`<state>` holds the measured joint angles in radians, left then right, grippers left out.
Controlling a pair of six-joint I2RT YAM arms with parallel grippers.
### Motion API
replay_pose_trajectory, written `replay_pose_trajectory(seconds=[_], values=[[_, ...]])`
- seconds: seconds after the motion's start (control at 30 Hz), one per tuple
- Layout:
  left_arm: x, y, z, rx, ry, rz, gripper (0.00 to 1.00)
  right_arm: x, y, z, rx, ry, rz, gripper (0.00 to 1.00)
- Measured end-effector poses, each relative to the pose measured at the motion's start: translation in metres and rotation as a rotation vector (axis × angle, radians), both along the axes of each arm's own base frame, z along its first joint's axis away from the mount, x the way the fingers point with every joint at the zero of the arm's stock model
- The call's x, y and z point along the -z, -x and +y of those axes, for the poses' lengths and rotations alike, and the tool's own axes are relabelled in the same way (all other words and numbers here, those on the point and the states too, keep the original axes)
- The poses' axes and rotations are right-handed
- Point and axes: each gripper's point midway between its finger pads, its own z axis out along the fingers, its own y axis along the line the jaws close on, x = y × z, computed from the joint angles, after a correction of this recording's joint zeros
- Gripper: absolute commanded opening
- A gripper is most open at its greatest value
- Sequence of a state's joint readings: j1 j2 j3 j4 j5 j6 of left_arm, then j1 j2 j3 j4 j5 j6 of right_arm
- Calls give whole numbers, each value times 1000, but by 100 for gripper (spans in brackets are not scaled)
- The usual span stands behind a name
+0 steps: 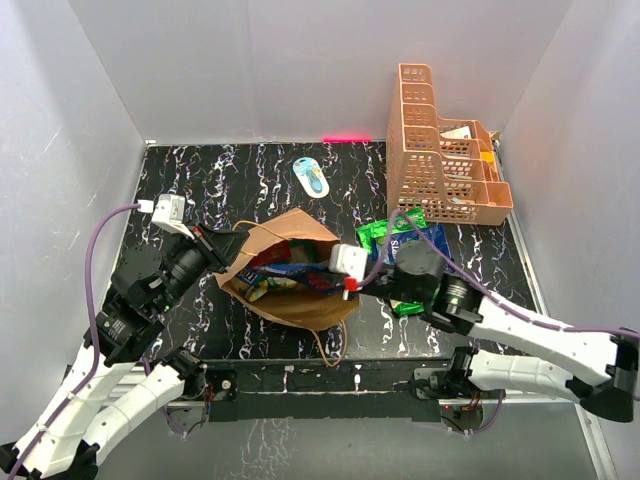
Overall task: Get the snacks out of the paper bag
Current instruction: Take out the snack from the paper bag, then place the snack at the center of the board.
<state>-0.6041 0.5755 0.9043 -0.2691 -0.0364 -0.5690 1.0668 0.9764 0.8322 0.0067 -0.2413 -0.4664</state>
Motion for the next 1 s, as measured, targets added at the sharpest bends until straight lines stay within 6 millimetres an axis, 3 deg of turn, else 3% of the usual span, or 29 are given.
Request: replay_pose_trajectory(seconds=[0.27,0.37,0.53,0.6,0.8,1.0], values=[[1,-1,0,-3,3,9,0,-102,-1,-51,195,-270,127,8],[1,-1,-1,-3,5,11,0,-123,-10,-73,303,-359,160,8],[2,-2,-1,-4,7,16,0,-133,-37,-113,554,-473,191,8],[2,-2,-2,-4,6,19,0,-131,-50,-129,669,-508,187,8],[4,-4,-3,-4,5,29,0,-96,-89,-173,1069,-556,189,8],[6,-5,-5,-2,9,40,0,-21,-136,-190,1332,-569,301,8]])
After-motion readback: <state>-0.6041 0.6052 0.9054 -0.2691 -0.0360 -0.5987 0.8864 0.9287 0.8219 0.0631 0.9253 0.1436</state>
